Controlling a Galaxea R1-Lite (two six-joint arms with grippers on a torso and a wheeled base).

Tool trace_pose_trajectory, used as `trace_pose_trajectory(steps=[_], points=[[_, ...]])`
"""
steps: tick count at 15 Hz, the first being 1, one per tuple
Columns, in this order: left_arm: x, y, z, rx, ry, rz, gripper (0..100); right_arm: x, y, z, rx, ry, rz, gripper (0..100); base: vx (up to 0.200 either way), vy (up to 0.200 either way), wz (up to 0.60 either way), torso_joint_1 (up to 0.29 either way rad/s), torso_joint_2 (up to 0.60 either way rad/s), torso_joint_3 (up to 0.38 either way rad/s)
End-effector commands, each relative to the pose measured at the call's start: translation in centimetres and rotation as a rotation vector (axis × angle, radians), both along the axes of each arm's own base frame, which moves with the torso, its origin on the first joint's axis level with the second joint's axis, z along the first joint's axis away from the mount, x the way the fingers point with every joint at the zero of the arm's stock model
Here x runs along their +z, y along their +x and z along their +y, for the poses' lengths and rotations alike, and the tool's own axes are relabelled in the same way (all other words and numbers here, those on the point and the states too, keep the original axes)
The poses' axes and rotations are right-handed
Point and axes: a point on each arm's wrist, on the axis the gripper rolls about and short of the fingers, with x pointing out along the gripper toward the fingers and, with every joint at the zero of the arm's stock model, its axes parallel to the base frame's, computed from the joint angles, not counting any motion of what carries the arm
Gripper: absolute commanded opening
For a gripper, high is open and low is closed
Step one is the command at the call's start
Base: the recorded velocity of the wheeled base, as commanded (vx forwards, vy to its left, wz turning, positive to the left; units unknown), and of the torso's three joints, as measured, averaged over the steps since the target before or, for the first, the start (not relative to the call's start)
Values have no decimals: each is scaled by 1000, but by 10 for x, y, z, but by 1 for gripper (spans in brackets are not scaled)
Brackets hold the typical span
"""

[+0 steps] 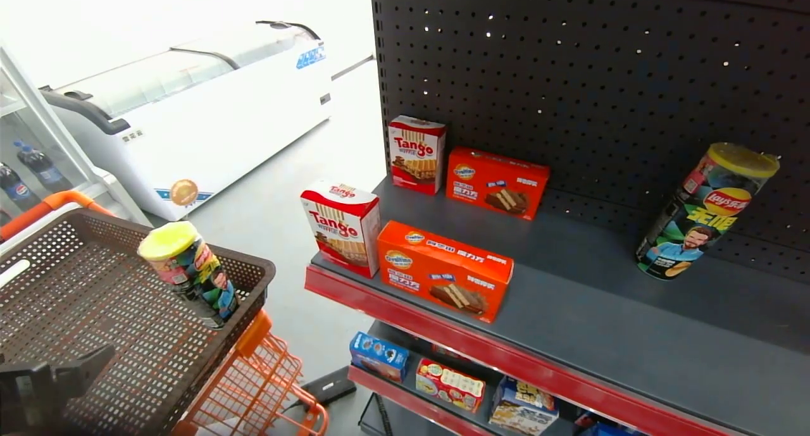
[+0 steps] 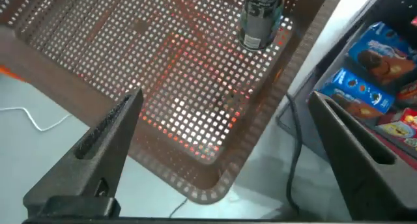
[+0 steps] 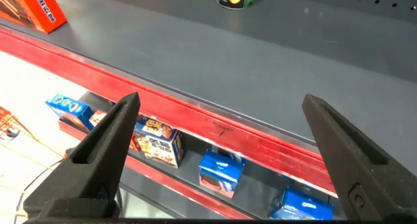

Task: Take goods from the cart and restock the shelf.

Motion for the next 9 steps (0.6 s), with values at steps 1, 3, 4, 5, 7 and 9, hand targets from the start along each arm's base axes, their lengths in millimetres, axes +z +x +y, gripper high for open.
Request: trace_pose_trajectory(steps=[1,3,4,5,7,9], points=[[-18,31,8,25,-22,115,100,0,0,0,1,0,2,100,0,0,0,0,0,0],[-27,54,11,-12,-40,103,100,0,0,0,1,0,2,100,0,0,0,0,0,0],[-30,60,11,-30,-46,86,100,0,0,0,1,0,1,100,0,0,0,0,0,0],[-36,74,13,-57,-56,55,100,0,0,0,1,0,2,100,0,0,0,0,0,0],[-46,98,20,-88,-62,-25,100,0,0,0,1,0,1,100,0,0,0,0,0,0],[-57,118,28,-169,-74,-130,100,0,0,0,1,0,1,100,0,0,0,0,0,0]])
